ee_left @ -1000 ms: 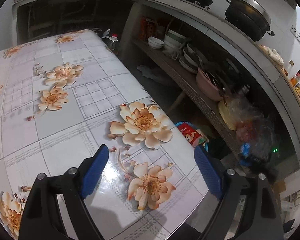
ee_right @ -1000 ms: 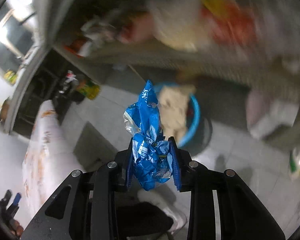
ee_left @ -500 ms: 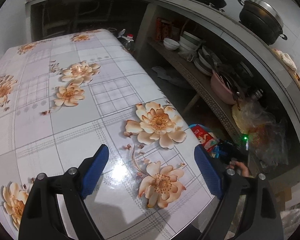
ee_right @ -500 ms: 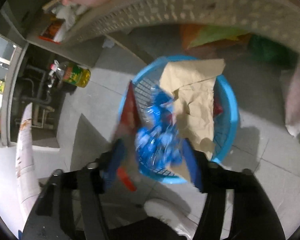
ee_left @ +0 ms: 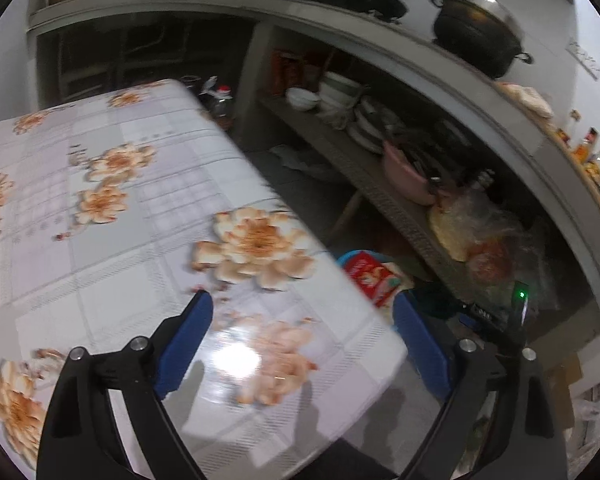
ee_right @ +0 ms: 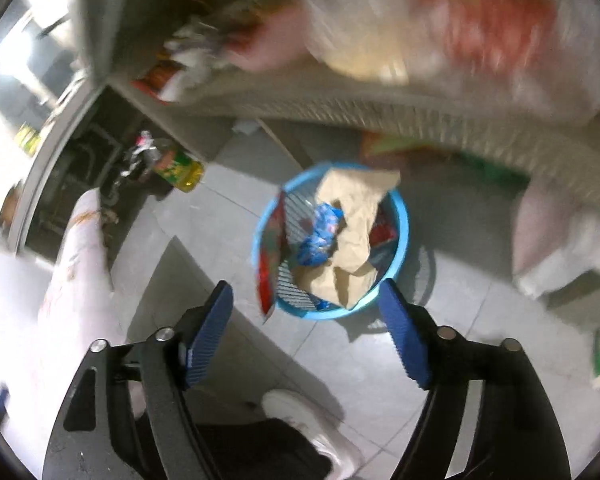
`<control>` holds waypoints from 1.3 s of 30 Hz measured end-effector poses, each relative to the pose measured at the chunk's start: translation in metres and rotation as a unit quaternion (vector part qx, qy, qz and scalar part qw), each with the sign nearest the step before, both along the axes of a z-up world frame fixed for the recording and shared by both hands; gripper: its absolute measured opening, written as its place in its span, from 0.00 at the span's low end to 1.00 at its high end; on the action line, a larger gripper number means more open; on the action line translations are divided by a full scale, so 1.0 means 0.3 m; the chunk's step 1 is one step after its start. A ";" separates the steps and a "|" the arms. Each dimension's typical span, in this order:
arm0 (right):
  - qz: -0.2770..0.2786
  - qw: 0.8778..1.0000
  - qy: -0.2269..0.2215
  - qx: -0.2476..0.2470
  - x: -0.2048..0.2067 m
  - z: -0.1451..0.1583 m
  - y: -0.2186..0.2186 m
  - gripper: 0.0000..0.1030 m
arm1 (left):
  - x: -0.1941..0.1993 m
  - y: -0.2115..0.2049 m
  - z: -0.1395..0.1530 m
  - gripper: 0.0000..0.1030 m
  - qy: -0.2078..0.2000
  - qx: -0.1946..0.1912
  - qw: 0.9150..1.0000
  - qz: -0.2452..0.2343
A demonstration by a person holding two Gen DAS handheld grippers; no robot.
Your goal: Collect trash
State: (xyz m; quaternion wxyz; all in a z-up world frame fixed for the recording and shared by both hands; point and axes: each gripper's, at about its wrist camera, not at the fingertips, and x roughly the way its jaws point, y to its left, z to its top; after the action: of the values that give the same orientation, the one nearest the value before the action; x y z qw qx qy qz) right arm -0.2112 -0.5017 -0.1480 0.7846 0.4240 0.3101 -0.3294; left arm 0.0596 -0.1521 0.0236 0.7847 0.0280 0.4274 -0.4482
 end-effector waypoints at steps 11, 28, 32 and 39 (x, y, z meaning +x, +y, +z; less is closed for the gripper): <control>0.041 0.956 0.025 -0.290 -0.057 0.471 0.376 0.92 | -0.240 -0.025 0.053 0.95 -0.040 -0.031 0.999 0.000; 0.102 0.959 -0.088 -0.248 -0.035 0.595 0.538 0.93 | -0.351 0.030 0.111 0.95 -0.166 0.021 0.977 0.131; 0.117 0.966 -0.066 -0.221 0.009 0.568 0.548 0.93 | -0.376 0.013 0.068 0.95 -0.143 0.044 0.981 0.122; 0.117 0.953 0.037 -0.276 0.076 0.525 0.615 0.93 | -0.399 -0.041 -0.056 0.95 -0.099 0.119 0.984 0.089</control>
State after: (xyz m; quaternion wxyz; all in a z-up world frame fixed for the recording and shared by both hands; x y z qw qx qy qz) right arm -0.1882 -0.3173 0.0096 0.8920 0.1395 0.2835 -0.3234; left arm -0.0600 -0.1645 0.0069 0.8506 0.1276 0.3991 -0.3177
